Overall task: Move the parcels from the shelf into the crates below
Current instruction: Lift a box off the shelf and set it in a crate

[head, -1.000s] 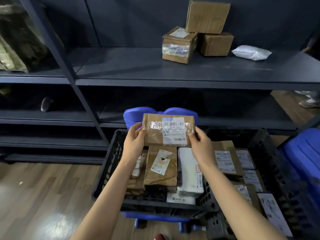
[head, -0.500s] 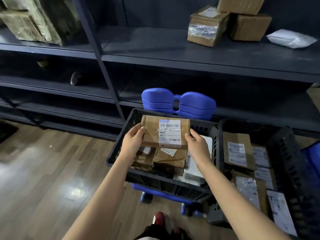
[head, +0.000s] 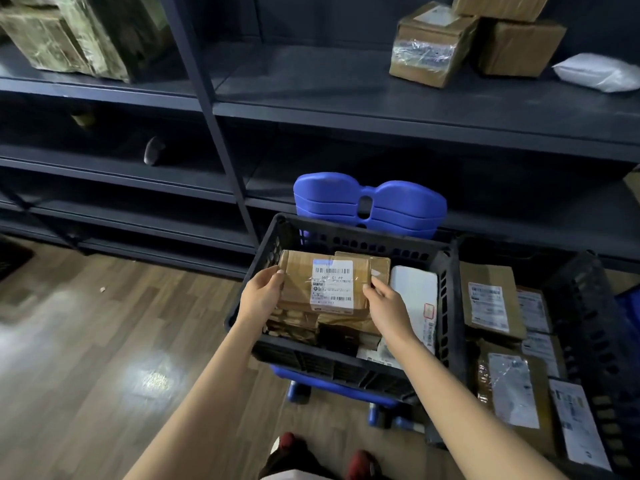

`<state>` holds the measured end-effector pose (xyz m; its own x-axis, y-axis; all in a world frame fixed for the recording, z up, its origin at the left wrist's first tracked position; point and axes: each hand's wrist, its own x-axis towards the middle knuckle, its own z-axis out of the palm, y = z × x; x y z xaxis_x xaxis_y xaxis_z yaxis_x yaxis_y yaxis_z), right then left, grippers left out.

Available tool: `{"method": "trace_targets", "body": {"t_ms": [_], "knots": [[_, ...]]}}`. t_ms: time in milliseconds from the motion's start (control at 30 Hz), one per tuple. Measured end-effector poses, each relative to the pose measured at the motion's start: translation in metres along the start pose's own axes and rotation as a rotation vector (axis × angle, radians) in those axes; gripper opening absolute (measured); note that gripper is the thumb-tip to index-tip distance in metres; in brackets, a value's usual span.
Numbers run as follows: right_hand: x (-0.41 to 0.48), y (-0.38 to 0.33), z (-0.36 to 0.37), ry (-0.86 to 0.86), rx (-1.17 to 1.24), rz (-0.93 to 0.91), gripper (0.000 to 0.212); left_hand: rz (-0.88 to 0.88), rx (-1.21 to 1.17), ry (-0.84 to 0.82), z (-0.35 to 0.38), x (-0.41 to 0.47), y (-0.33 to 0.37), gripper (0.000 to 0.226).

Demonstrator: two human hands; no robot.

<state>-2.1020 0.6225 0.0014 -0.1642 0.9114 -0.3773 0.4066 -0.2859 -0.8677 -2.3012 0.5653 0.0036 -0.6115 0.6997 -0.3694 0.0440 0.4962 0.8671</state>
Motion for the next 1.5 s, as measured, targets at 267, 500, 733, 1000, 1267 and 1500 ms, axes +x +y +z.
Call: {"method": "trace_targets", "body": {"t_ms": [267, 500, 733, 1000, 1267, 1500], "knots": [[0.006, 0.018, 0.066, 0.018, -0.021, 0.115, 0.047, 0.001, 0.231, -0.121, -0.036, 0.041, -0.032, 0.038], [0.012, 0.037, 0.100, 0.047, -0.095, 0.181, 0.044, -0.012, 0.476, -0.279, -0.048, 0.073, -0.060, 0.035], [0.024, 0.058, 0.119, -0.004, -0.201, 0.217, 0.042, -0.006, 0.598, -0.324, -0.047, 0.078, -0.080, 0.034], [0.040, 0.072, 0.120, -0.057, -0.298, 0.250, 0.043, 0.038, 0.670, -0.389, -0.039, 0.079, -0.086, 0.019], [0.053, 0.075, 0.120, -0.109, -0.387, 0.223, 0.032, 0.066, 0.743, -0.361, -0.047, 0.080, -0.083, 0.034], [0.061, 0.067, 0.116, -0.155, -0.402, 0.285, 0.024, 0.067, 0.799, -0.288, -0.043, 0.077, -0.073, 0.036]]}}
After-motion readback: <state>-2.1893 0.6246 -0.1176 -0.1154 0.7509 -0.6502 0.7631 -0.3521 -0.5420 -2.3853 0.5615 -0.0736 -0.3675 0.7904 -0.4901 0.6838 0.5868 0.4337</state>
